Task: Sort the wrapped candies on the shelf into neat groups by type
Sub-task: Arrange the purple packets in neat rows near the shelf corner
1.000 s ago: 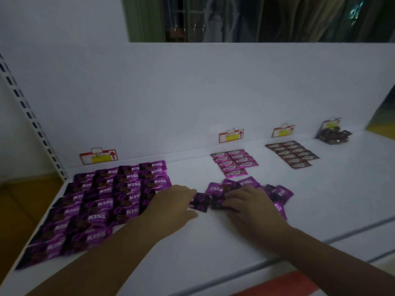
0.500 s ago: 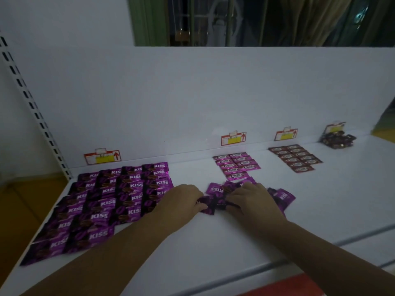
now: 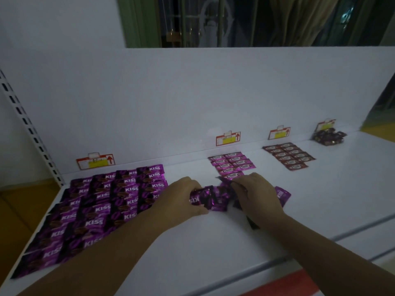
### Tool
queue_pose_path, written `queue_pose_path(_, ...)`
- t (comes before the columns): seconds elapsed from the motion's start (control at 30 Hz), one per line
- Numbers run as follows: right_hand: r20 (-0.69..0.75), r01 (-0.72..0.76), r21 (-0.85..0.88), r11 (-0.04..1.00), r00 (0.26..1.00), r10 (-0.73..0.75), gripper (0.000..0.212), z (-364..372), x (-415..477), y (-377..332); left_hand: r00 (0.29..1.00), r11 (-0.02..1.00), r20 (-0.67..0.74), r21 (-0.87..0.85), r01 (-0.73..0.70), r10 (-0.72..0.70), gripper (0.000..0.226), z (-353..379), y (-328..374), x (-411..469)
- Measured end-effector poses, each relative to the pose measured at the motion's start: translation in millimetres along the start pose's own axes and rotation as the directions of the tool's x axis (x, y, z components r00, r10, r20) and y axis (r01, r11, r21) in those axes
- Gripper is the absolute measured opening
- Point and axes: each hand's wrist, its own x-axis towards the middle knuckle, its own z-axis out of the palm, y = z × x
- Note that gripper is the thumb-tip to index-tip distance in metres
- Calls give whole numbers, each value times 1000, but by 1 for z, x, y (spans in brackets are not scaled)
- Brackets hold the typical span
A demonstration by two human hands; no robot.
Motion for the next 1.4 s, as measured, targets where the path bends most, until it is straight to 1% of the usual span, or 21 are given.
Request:
queue_pose_path(0.1,-71,-166,139,976,982,177,21,0,5,-2,998,991,-33,-124,54,-59,31,-6,-1,0)
queue_pose_path(0.27,-59,-274,363,891,947,315,17,-6,15,-6,997,988,-69,-150,28,-38,27,-13,-5,-8)
queue_pose_path(0.33,48,-369,500,784,915,400,24,-11,20,-9,996,992,-92,-128,8,-20,32,-16,-7,-13)
queue_pose_path(0.37,146,-424,593,685,893,426,27,-14,22,-12,995,991,-96,-136,16,-29,32,-17,-7,-16)
queue_pose_path(0.4,254,-475,683,554,866,430,28,-17,23,-17,994,986,-94,-159,40,-55,30,-19,-7,-19)
queue_pose_path(0.43,341,-511,743,432,845,413,26,-20,23,-22,992,978,-90,-194,75,-93,28,-21,-8,-21)
queue_pose_path(0.47,395,-529,768,362,835,383,25,-21,22,-27,987,968,-83,-224,116,-138,26,-23,-9,-24)
queue_pose_path(0.57,437,-507,785,356,861,262,13,-14,20,-35,970,948,-58,-236,216,-235,23,-31,-14,-32)
queue_pose_path(0.63,455,-485,829,278,875,167,11,-7,21,-42,962,899,-12,-359,252,-274,16,-37,-16,-39)
queue_pose_path(0.67,480,-496,841,215,868,124,11,-4,21,-45,957,861,11,-433,266,-290,10,-41,-16,-43)
queue_pose_path(0.7,524,-533,838,120,846,97,13,0,21,-49,952,818,28,-504,276,-304,6,-44,-17,-48)
queue_pose_path(0.73,569,-571,820,32,820,61,16,3,22,-53,946,773,41,-566,287,-321,5,-47,-18,-52)
queue_pose_path(0.77,591,-590,807,-20,806,30,17,7,23,-56,940,728,53,-618,297,-338,8,-50,-19,-57)
queue_pose_path(0.87,585,-588,808,-38,808,-65,23,16,24,-64,915,608,93,-720,335,-394,15,-58,-23,-68)
queue_pose_path(0.93,587,-593,804,-44,804,-101,29,18,24,-71,895,560,101,-749,356,-434,13,-61,-25,-75)
queue_pose_path(1.0,586,-594,802,-58,802,-116,33,19,24,-80,884,554,81,-752,357,-460,5,-63,-27,-81)
queue_pose_path(1.07,585,-592,805,-41,802,-122,28,21,22,-90,883,563,57,-750,346,-467,11,-62,-28,-85)
queue_pose_path(1.17,574,-576,817,12,811,-117,21,25,17,-103,891,614,-1,-725,313,-455,13,-60,-26,-86)
queue_pose_path(1.23,577,-578,815,35,807,-128,22,27,15,-108,878,649,-71,-701,294,-474,21,-61,-29,-86)
queue_pose_path(1.3,578,-572,816,80,802,-151,23,29,16,-111,858,647,-106,-704,292,-502,23,-63,-35,-88)
queue_pose_path(1.4,549,-526,835,164,819,-167,29,29,16,-113,844,624,-90,-715,315,-529,14,-66,-43,-93)
